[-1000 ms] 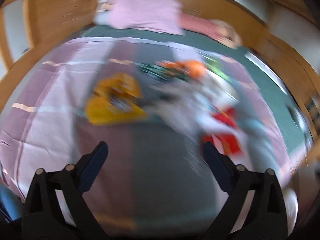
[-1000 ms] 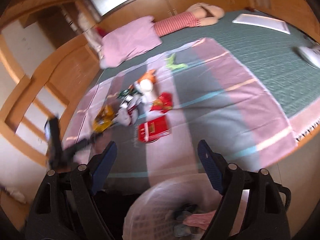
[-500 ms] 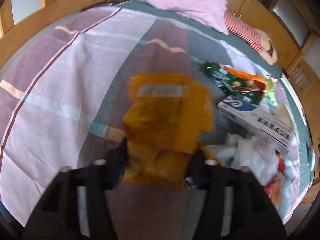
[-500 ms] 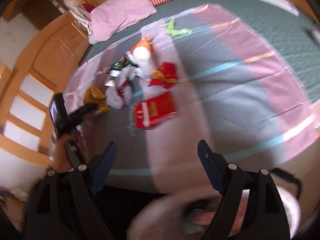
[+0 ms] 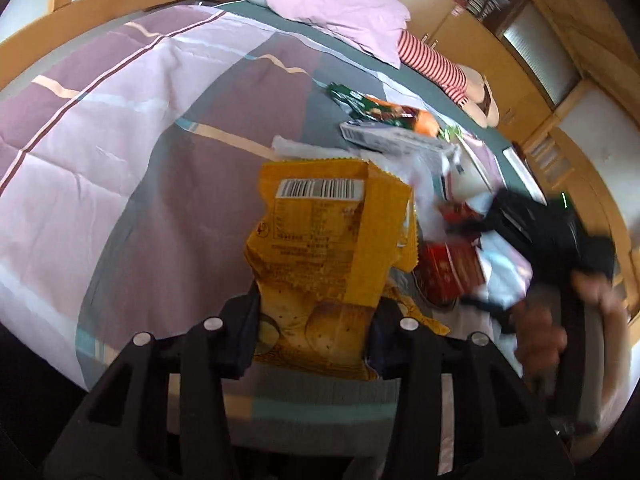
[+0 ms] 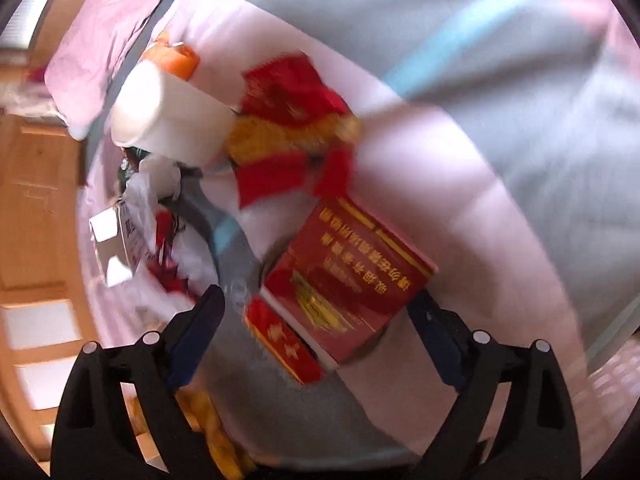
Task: Collect trash
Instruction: 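Grasp yellow chip bag with left tool while right grasps red cigarette box, then drop red box into the bin with right tool while left holds chip bag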
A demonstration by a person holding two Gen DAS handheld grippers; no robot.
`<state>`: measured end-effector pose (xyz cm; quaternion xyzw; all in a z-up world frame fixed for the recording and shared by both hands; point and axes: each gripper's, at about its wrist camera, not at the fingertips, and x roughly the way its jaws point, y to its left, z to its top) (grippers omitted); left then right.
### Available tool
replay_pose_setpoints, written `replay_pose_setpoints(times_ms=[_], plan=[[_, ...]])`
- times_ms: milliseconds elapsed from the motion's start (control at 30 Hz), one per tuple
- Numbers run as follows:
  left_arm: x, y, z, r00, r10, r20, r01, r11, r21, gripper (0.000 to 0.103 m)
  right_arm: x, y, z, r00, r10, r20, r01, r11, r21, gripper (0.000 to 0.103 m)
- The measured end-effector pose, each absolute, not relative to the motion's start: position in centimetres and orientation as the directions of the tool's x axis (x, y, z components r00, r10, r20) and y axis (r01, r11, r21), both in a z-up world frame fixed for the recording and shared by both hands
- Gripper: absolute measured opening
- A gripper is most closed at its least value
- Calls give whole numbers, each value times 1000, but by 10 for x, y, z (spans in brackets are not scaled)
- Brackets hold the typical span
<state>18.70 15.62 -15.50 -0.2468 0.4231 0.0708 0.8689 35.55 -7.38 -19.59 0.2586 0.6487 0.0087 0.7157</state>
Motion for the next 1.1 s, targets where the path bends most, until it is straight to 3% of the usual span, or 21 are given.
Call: replay_pose_setpoints(times_ms=[100, 167, 267, 533, 700, 900, 1100], plan=[[182, 152, -151, 648, -57, -760, -331, 878, -347, 45, 360, -55, -196, 166, 241, -956, 225, 935, 275, 85], [183, 154, -154, 636, -51, -770, -339, 878, -338, 45, 357, -46, -192, 185, 194, -963, 136, 966, 221, 68], [183, 159, -157, 626, -41, -779, -354, 875, -331, 45, 342, -45, -188, 191, 213, -958, 36, 974, 224, 63], [174, 156, -143, 672, 12, -740, -340, 893, -294, 45, 289, -78, -123, 348, 303, -887, -98, 953, 287, 61], [150, 134, -96, 727, 133, -674, -323, 932, -164, 45, 236, -109, -61, 536, 331, -777, -198, 944, 265, 61], [107, 87, -32, 810, 105, -577, -194, 976, -94, 45, 170, -149, -18, 665, 365, -652, -275, 931, 241, 61], [63, 39, 4, 858, 66, -509, -92, 995, -27, 46, 114, -185, 10, 723, 368, -585, -285, 930, 233, 61]])
